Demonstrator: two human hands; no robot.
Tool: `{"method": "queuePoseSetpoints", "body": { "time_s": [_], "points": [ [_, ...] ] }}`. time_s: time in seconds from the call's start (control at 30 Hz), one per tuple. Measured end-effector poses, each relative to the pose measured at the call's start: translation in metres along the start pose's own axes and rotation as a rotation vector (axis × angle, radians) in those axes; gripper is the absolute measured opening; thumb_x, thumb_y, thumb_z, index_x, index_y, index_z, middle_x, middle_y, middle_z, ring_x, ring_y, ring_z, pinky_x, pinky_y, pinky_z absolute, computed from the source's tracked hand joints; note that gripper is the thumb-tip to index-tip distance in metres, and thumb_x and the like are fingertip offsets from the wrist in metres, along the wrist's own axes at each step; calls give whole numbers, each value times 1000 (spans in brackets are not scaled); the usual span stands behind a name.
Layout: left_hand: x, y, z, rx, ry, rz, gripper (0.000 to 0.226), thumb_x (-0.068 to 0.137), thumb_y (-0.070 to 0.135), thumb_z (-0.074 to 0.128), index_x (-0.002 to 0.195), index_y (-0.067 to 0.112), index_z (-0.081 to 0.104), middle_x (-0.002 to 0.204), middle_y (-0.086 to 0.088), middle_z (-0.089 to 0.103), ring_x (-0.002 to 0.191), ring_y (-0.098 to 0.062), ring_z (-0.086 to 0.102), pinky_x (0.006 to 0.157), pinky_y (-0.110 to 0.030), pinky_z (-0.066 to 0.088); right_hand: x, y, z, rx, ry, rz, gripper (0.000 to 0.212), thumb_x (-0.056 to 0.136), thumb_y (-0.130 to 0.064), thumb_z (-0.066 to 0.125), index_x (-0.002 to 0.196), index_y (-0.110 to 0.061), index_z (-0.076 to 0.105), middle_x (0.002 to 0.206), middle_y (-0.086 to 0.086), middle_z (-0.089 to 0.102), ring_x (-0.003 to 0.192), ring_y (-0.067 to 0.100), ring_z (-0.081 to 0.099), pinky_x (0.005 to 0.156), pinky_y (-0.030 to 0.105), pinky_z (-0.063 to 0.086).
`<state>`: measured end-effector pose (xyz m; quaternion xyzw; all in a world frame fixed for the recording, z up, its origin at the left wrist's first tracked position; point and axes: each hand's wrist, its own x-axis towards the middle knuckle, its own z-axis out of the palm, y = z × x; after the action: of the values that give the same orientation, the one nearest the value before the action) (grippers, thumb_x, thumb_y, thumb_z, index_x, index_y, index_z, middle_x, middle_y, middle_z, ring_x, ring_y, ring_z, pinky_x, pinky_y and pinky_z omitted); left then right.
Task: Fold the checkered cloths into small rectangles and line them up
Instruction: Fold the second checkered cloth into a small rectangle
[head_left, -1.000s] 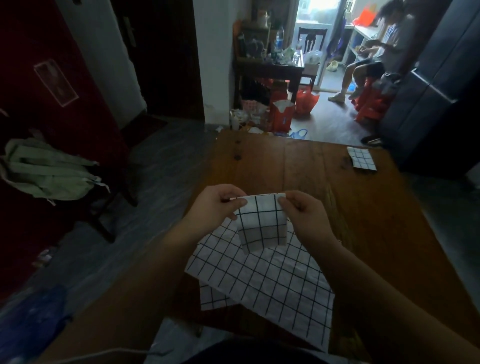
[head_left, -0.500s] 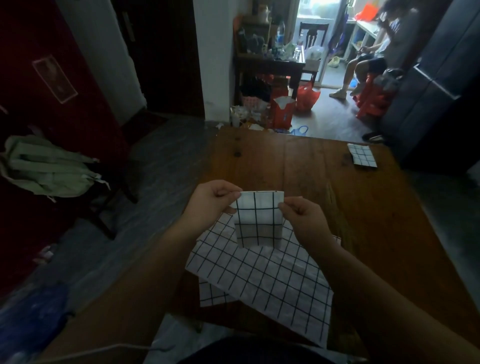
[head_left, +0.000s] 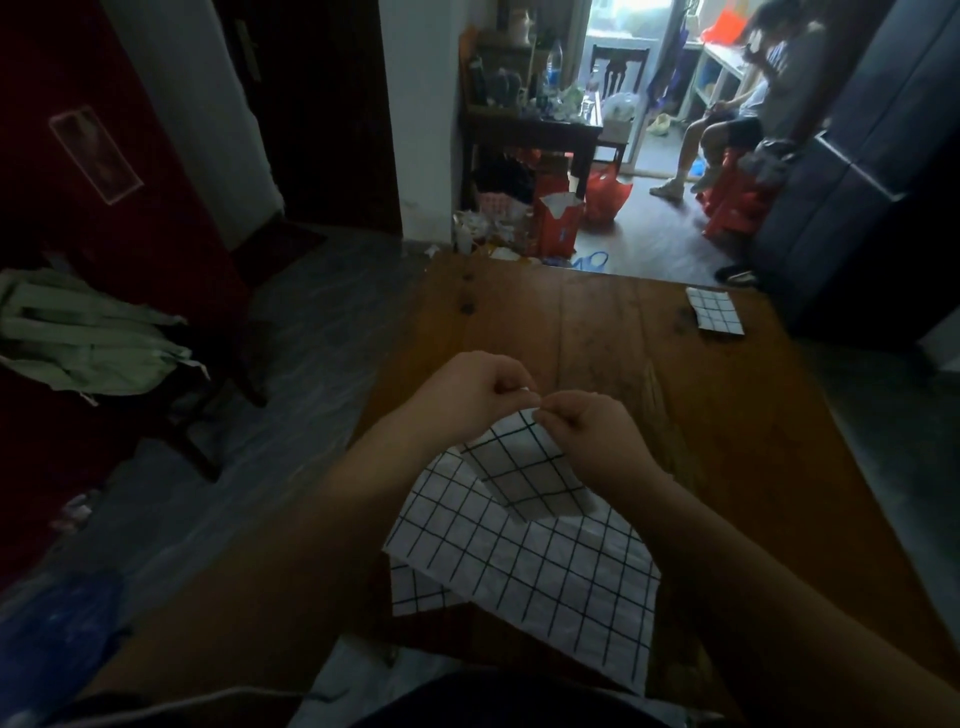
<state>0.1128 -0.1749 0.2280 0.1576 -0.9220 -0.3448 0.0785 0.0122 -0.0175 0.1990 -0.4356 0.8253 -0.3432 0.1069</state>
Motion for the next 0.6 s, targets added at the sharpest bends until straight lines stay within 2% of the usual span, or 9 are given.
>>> {"method": "queuePoseSetpoints", "body": {
  "time_s": [0.1,0.2,0.27,0.37,0.5,0.6],
  "points": [
    [2,-1,5,-94,63,-8,6,95,32,71,94,28,75,88,15,69,84,2,62,75,-19,48,-1,2,-3,28,39,27,23,99,-29,59,86,-18,74,75,0,69,68,12,62,66,38,56],
    [2,-4,5,-208,150,-23,8,95,27,71,88,29,72,83,13,68,76,6,61,68,-14,43,-5,8,-6,48,48,48,20,99,-27,61,96,-17,77,87,0,74,81,15,69,78,42,59],
    [1,-6,3,-260,204,-66,8,97,27,68,90,28,71,84,12,68,76,3,61,67,-14,42,-9,15,-7,46,55,59,18,99,-25,61,102,-18,77,88,-6,72,83,10,67,79,40,58],
    [-1,-14,-2,-314,269,-127,9,99,27,65,96,23,72,87,9,67,78,-3,61,66,-16,43,-16,29,-5,40,58,75,16,100,-27,59,96,-24,74,83,-10,68,77,7,64,74,41,59],
    [0,-23,-1,-365,302,-151,9,100,27,63,94,27,70,87,9,67,76,1,61,67,-17,45,-28,46,-4,57,72,106,15,101,-24,57,96,-24,71,84,-10,68,77,4,64,70,29,56],
    [2,-22,12,-394,271,-191,10,101,27,60,96,27,69,91,10,68,84,-1,63,72,-20,48,-40,56,-9,95,90,148,15,100,-24,57,94,-31,68,84,-12,68,77,1,64,69,20,51]
  ]
}}
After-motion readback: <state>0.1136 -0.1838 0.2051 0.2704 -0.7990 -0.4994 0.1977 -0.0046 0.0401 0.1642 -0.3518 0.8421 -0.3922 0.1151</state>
